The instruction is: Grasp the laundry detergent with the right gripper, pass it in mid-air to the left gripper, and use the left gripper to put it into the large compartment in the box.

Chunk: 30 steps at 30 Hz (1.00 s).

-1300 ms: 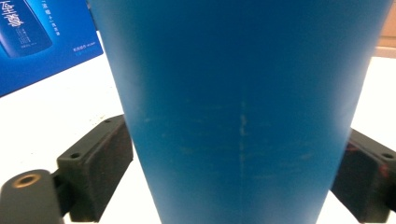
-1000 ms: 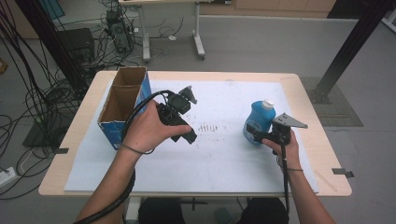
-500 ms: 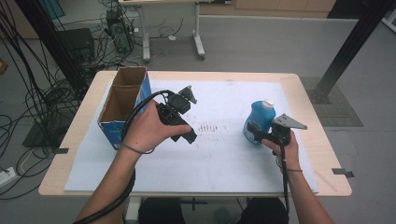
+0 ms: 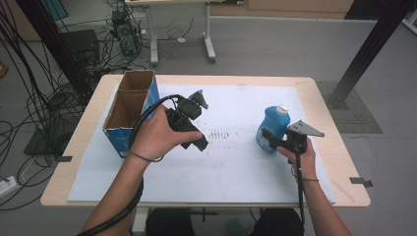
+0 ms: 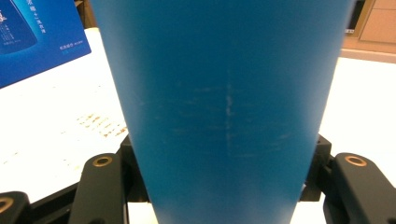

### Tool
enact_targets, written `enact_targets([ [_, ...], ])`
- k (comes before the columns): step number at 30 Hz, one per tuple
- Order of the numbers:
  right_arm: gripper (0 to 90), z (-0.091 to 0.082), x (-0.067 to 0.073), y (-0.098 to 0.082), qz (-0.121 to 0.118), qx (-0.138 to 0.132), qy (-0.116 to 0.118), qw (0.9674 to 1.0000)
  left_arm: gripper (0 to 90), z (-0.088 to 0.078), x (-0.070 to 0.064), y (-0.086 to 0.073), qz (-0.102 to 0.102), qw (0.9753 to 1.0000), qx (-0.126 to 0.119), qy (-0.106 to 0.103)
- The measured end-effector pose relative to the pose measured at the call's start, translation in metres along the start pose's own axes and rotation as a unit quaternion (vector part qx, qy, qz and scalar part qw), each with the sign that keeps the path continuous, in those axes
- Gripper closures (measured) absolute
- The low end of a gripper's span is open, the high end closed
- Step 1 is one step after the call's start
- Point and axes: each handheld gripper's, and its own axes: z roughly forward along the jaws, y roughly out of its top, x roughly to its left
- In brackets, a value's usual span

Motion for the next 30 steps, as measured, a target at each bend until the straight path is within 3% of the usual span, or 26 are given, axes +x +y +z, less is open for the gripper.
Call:
enact_targets([
  [30, 43.8, -0.0005, 0.0021, -0.0006, -0.021, -0.003, -0.007, 0.9997, 8.9, -0.0009, -0.0011, 0.0010, 0.002, 1.0000, -0.001, 0.001],
])
